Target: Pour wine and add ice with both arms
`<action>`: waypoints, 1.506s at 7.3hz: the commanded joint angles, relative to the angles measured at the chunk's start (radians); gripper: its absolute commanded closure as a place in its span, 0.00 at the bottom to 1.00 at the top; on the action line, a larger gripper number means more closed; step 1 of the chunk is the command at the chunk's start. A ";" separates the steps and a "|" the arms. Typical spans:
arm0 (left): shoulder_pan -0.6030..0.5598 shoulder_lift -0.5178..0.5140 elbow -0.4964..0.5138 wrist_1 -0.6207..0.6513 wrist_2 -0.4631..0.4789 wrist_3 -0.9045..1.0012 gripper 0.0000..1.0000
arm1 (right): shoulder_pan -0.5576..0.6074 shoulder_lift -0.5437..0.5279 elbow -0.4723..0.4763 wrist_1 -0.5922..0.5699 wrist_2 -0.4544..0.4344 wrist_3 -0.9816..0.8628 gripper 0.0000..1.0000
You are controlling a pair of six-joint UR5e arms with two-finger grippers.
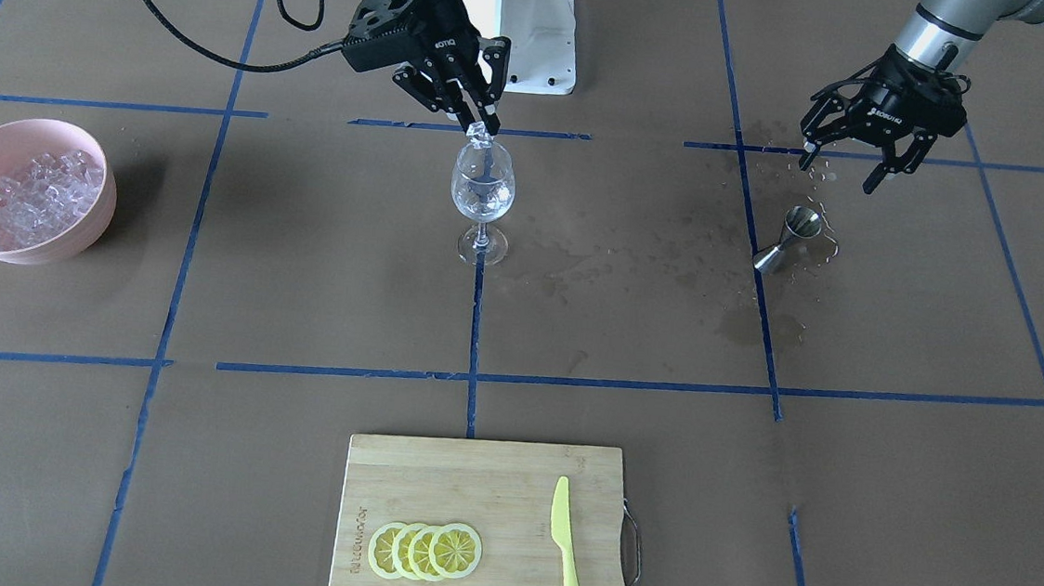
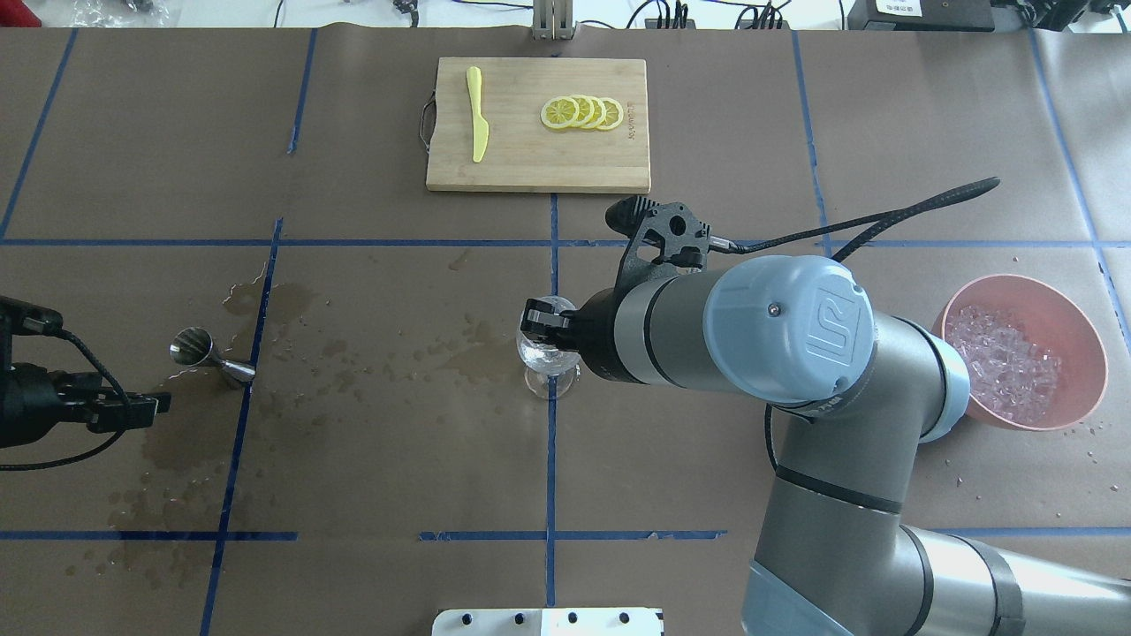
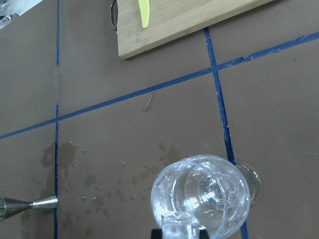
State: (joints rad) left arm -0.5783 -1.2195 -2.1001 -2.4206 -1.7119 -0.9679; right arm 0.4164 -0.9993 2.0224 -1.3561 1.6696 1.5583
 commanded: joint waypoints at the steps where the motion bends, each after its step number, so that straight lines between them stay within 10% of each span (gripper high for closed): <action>1: 0.000 0.000 0.000 0.000 0.000 0.000 0.00 | 0.001 0.001 -0.005 0.005 -0.002 0.000 1.00; 3: 0.000 0.000 0.000 0.000 0.000 -0.002 0.00 | 0.002 0.002 -0.007 0.008 -0.002 0.000 0.99; 6: 0.000 0.000 0.000 0.000 0.002 -0.002 0.00 | 0.005 0.019 -0.017 0.009 -0.005 0.011 0.58; 10: 0.000 0.000 0.000 0.000 0.002 -0.002 0.00 | 0.022 0.024 -0.024 0.009 -0.005 0.014 0.29; 11: -0.002 0.000 0.000 0.000 0.000 0.001 0.00 | 0.031 0.022 -0.024 0.003 -0.004 0.011 0.03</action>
State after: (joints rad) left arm -0.5787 -1.2195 -2.1000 -2.4206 -1.7107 -0.9688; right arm 0.4390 -0.9764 1.9991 -1.3481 1.6647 1.5708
